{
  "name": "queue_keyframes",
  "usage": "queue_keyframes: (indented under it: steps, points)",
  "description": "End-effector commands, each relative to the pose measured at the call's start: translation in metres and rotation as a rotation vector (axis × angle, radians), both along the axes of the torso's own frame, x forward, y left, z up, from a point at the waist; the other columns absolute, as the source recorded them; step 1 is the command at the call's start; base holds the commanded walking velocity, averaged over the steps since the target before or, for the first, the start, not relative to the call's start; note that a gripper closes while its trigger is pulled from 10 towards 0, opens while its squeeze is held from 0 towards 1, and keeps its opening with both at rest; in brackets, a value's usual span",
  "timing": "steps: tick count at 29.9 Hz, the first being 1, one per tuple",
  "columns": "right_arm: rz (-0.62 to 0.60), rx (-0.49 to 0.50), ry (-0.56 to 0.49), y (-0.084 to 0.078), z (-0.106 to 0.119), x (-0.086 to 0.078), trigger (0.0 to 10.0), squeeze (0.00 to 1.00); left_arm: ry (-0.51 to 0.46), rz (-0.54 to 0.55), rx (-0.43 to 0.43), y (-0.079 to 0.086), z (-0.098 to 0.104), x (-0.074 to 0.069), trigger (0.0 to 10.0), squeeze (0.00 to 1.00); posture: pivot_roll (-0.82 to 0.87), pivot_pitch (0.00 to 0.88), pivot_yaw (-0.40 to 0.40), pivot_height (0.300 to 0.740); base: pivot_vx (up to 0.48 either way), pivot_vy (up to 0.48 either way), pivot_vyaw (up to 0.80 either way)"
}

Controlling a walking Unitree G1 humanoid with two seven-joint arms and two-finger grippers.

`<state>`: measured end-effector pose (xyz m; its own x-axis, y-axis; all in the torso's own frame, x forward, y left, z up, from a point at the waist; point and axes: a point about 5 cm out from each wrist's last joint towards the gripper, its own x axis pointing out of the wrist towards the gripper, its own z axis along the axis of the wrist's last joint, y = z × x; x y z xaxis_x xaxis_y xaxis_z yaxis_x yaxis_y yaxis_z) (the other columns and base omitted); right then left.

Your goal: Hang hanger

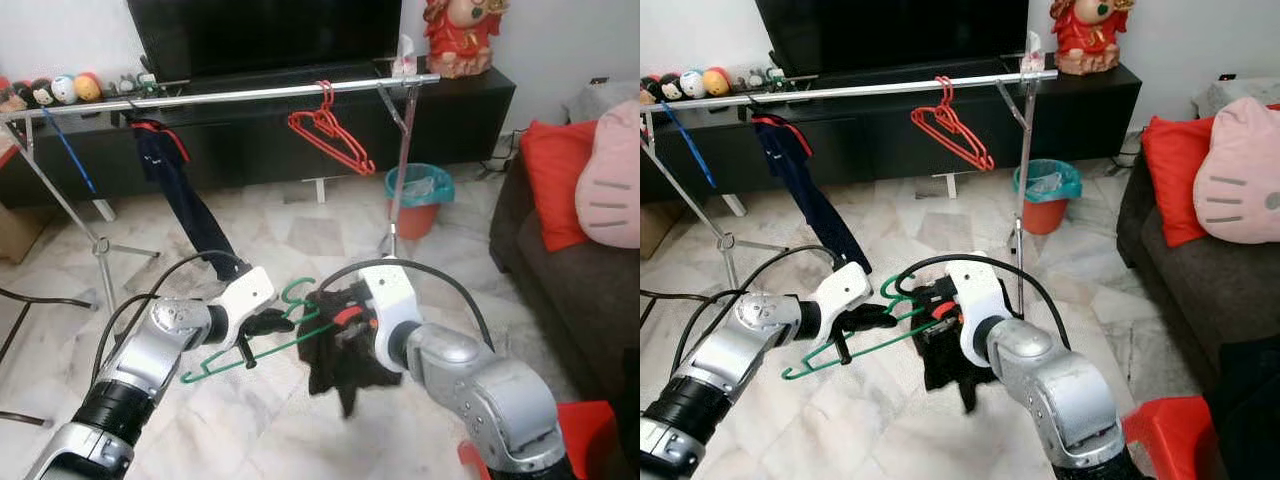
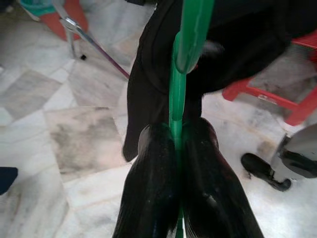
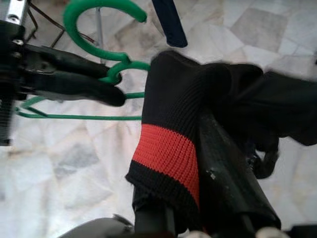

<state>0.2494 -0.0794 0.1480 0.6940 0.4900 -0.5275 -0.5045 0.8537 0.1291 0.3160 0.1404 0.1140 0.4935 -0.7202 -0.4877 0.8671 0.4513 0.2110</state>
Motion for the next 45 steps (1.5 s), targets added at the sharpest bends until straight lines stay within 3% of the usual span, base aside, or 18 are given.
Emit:
queue_keyframes:
  steps: [1,7,11,16,26,34,45]
  points:
    - [0.028,0.034,-0.001,0.005,0.006,-0.006,10.0,0.00,-0.013,0.029,-0.021,0.004,0.006,0.005,10.0,0.00,-0.08,0.000,0.085,0.740,0.000,0.000,0.00]
    - [0.097,-0.082,-0.096,-0.002,0.007,-0.002,10.0,0.00,0.122,-0.117,-0.078,-0.003,0.003,-0.014,10.0,0.00,-0.08,0.000,0.088,0.740,0.000,0.000,0.00]
    - [0.255,-0.088,-0.174,0.006,0.021,-0.004,10.0,0.00,0.146,-0.134,-0.097,0.002,0.006,-0.016,10.0,0.00,-0.08,0.000,0.087,0.740,0.000,0.000,0.00]
    - [0.410,-0.161,-0.190,0.004,0.016,-0.014,10.0,0.00,0.158,-0.148,-0.142,0.002,0.014,-0.017,10.0,0.00,-0.07,0.000,0.085,0.740,0.000,0.000,0.00]
    - [0.473,-0.140,-0.136,0.000,0.011,-0.022,10.0,0.00,0.126,-0.135,-0.155,0.000,0.017,-0.015,10.0,0.00,-0.08,0.000,0.088,0.740,0.000,0.000,0.00]
    - [0.549,-0.207,-0.083,-0.009,-0.005,-0.036,10.0,0.00,0.095,-0.116,-0.169,-0.003,0.019,-0.012,10.0,0.00,-0.08,0.000,0.090,0.740,0.000,0.000,0.00]
    - [0.569,-0.238,-0.085,-0.014,-0.007,-0.038,10.0,0.00,0.076,-0.099,-0.171,-0.004,0.019,-0.009,10.0,0.00,-0.08,0.000,0.091,0.740,0.000,0.000,0.00]
